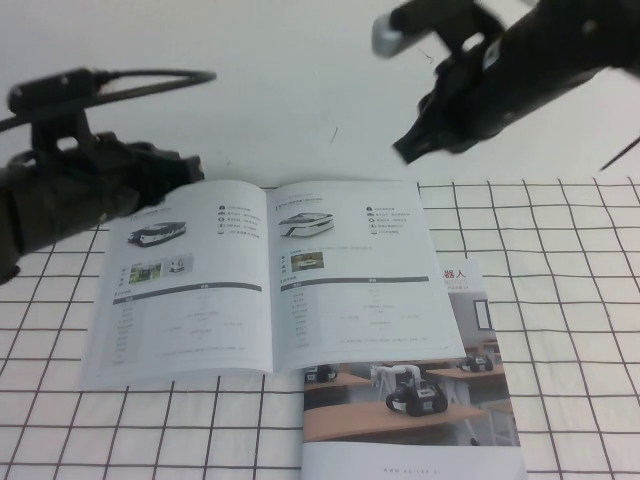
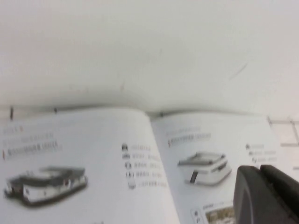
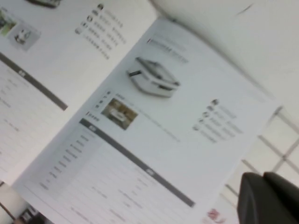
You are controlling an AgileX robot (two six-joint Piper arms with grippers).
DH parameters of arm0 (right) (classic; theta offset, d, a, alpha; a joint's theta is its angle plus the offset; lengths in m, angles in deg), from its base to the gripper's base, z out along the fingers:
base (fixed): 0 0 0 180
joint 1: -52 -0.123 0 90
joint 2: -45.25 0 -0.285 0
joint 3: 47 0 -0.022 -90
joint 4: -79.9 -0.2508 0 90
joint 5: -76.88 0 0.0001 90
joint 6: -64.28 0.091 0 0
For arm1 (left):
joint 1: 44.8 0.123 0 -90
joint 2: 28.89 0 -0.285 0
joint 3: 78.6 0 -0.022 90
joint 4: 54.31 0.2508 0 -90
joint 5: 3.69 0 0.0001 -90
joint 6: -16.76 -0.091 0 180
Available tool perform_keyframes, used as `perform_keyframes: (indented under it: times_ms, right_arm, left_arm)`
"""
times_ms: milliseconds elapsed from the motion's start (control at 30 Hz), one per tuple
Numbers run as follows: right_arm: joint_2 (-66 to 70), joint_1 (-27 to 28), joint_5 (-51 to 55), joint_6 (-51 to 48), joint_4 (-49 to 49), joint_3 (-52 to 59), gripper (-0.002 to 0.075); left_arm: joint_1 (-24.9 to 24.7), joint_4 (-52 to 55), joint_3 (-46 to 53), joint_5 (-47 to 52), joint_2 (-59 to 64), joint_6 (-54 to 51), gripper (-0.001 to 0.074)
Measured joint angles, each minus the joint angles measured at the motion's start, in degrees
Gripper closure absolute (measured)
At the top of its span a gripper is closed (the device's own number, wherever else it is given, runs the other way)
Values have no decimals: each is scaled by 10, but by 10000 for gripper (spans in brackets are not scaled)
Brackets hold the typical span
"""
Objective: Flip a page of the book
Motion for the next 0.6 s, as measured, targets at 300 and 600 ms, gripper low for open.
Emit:
perform_keyframes:
  times_ms: [300, 600]
  right_arm:
    - [-213, 0, 88, 52, 144, 0, 723]
    - [-422, 0, 121, 139, 266, 185, 723]
  left_arm:
    - [0, 49, 0, -44, -206, -13, 738]
    - [0, 70, 65, -130, -392, -46, 737]
